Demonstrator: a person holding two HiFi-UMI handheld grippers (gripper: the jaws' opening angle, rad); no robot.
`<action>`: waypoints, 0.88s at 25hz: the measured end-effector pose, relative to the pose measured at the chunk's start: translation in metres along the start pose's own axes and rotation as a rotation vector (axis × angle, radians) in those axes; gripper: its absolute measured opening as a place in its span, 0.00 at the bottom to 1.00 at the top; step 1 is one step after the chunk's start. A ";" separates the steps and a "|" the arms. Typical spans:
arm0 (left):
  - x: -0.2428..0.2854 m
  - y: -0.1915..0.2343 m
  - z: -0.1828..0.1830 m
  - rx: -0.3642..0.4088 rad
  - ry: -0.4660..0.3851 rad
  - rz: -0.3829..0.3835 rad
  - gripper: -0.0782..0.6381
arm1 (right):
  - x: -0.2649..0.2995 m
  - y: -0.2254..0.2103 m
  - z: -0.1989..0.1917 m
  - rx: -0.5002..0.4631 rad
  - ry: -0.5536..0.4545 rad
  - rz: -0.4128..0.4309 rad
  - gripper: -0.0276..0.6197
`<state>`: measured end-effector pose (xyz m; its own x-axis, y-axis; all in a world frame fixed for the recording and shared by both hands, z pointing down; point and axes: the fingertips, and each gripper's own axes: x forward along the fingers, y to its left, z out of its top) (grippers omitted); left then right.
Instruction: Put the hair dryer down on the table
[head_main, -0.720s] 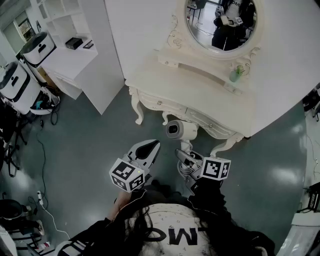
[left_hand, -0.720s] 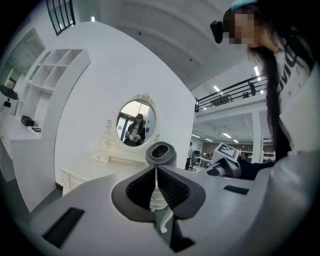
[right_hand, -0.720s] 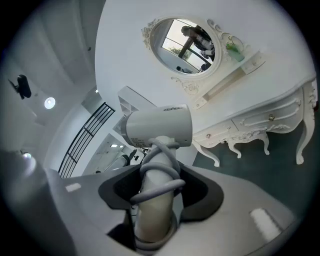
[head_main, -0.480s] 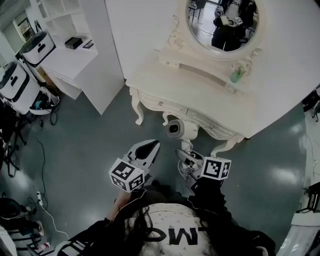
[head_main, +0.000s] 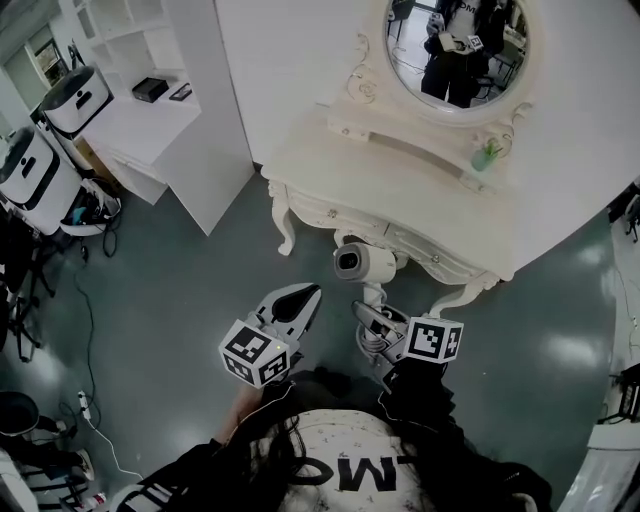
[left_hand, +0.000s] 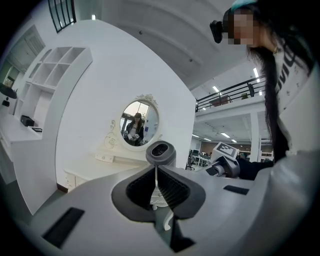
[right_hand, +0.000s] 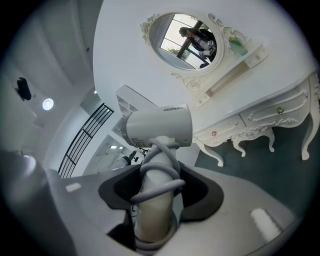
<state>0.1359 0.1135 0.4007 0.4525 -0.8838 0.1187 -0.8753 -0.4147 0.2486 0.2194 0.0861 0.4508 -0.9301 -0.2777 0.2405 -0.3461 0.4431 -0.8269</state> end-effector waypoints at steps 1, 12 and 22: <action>-0.002 0.004 -0.002 -0.001 0.004 0.003 0.11 | 0.003 0.001 -0.002 0.003 0.000 0.000 0.40; -0.006 0.034 -0.015 -0.058 0.005 0.039 0.11 | 0.021 -0.011 -0.004 0.016 0.040 -0.038 0.40; 0.021 0.091 -0.008 -0.067 -0.003 0.114 0.11 | 0.076 -0.034 0.043 0.013 0.078 -0.008 0.40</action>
<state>0.0670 0.0593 0.4334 0.3506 -0.9249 0.1471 -0.9075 -0.2967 0.2973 0.1662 0.0135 0.4757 -0.9343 -0.2137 0.2853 -0.3522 0.4300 -0.8313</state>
